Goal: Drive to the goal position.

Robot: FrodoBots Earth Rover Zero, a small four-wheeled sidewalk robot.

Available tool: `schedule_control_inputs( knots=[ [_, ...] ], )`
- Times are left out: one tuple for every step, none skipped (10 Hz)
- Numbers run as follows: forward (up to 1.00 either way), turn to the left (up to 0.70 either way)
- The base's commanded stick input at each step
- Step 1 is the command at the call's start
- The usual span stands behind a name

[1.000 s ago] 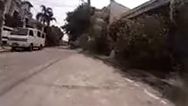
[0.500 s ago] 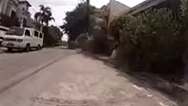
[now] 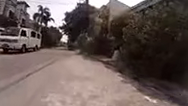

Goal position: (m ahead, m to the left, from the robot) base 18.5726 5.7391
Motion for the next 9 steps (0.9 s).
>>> schedule_control_inputs(
  knots=[
    [0.85,0.0],
    [0.85,0.0],
    [0.85,0.0],
    [0.85,0.0],
    [0.85,0.0],
    [0.85,0.09],
    [0.85,0.14],
    [0.85,0.0],
    [0.85,0.11]
  ],
)
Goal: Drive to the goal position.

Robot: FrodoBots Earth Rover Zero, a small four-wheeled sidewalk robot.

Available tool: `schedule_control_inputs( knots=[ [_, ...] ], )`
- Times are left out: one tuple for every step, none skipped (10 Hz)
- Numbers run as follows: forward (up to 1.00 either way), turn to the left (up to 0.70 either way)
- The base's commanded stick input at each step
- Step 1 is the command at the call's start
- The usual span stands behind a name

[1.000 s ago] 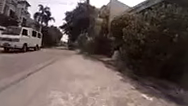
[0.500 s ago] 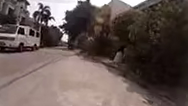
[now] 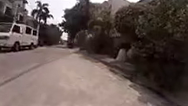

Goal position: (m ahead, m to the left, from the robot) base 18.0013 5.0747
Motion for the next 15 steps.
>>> schedule_control_inputs(
  knots=[
    [0.85,0.24],
    [0.85,0.11],
    [0.85,0.0],
    [0.85,0.03],
    [0.85,0.12],
    [0.85,0.08],
    [0.85,0.0],
    [0.85,0.0],
    [0.85,0.0],
    [0.85,0.0],
    [0.85,0.02],
    [0.85,0.08],
    [0.85,0.26],
    [0.85,0.05],
    [0.85,0.0]
  ],
)
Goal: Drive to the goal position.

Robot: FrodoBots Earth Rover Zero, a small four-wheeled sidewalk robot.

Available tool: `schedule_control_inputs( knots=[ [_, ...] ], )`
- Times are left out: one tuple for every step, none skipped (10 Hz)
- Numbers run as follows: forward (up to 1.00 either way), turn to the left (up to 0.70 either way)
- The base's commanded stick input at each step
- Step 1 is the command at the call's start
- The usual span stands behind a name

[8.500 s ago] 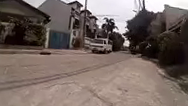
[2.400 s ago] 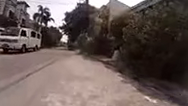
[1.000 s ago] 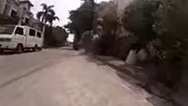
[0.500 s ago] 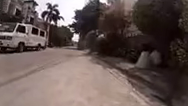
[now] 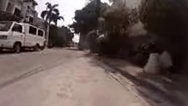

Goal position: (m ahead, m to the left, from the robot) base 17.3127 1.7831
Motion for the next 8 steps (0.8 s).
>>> schedule_control_inputs(
  knots=[
    [0.85,0.11],
    [0.85,0.23],
    [0.85,0.06],
    [0.85,0.0],
    [0.85,0.17],
    [0.85,0.3],
    [0.85,0.09],
    [0.85,0.0]
  ],
)
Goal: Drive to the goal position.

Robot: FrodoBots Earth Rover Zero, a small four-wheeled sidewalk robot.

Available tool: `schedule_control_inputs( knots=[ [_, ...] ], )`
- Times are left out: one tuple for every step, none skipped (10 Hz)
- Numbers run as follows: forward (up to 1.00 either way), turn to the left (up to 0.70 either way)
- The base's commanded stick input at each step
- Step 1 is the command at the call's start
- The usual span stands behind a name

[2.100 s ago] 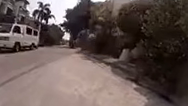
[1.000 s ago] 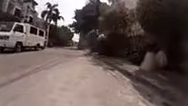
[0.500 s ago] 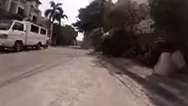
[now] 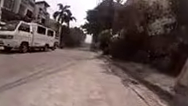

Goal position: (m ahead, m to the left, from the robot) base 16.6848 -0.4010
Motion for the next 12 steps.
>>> schedule_control_inputs(
  knots=[
    [0.85,0.0],
    [0.85,0.0],
    [0.85,0.0],
    [0.85,0.0],
    [0.85,0.0],
    [0.85,0.0],
    [0.85,0.0],
    [0.85,0.0],
    [0.85,0.0],
    [0.85,-0.16],
    [0.85,-0.2],
    [0.85,0.0]
  ],
)
